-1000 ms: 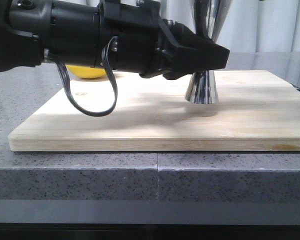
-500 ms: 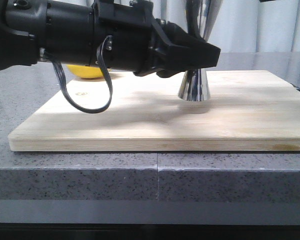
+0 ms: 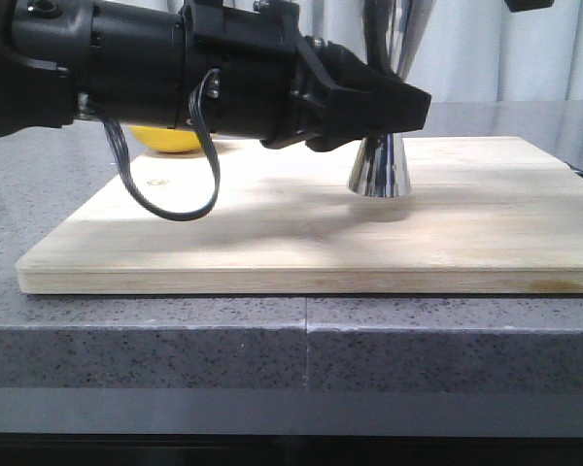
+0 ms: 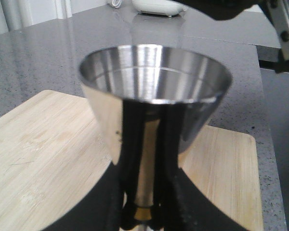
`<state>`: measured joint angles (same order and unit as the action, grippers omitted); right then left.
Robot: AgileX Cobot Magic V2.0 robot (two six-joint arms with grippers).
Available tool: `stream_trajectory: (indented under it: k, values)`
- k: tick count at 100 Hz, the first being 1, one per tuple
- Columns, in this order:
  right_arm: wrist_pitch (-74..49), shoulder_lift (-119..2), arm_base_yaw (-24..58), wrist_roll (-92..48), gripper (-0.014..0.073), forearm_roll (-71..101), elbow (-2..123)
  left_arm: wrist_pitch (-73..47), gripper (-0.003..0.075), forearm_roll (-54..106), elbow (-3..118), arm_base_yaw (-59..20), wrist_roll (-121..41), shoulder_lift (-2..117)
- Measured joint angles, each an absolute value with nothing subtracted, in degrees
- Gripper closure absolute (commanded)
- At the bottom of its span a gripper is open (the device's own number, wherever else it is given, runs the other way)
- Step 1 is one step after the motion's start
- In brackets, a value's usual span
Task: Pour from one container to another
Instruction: 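Tilt the beaker with the right gripper toward the jigger cup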
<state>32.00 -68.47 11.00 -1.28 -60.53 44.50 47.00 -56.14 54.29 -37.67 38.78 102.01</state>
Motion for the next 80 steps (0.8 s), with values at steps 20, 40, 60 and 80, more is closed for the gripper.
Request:
stream_trajectory:
  k: [20,40,60,80]
  values:
    - [31.9,-68.5,11.0,-2.1,0.0247,-60.6,44.5,47.0,0.0741,-56.1,54.3,-37.7,38.8,102.0]
    - [31.8,-68.5,11.0,-2.4,0.0247,-60.7,44.5,47.0,0.0741,-56.1,54.3,-37.7,38.8,102.0]
    - [31.8,-68.5,11.0,-2.8,0.0247,-60.7,44.5,47.0,0.0741,-56.1,54.3,-37.7,38.8,102.0]
    - [31.7,-68.5,11.0,-4.6,0.0247,-60.8,44.5,47.0,0.0741,-56.1,54.3,-37.7,38.8,102.0]
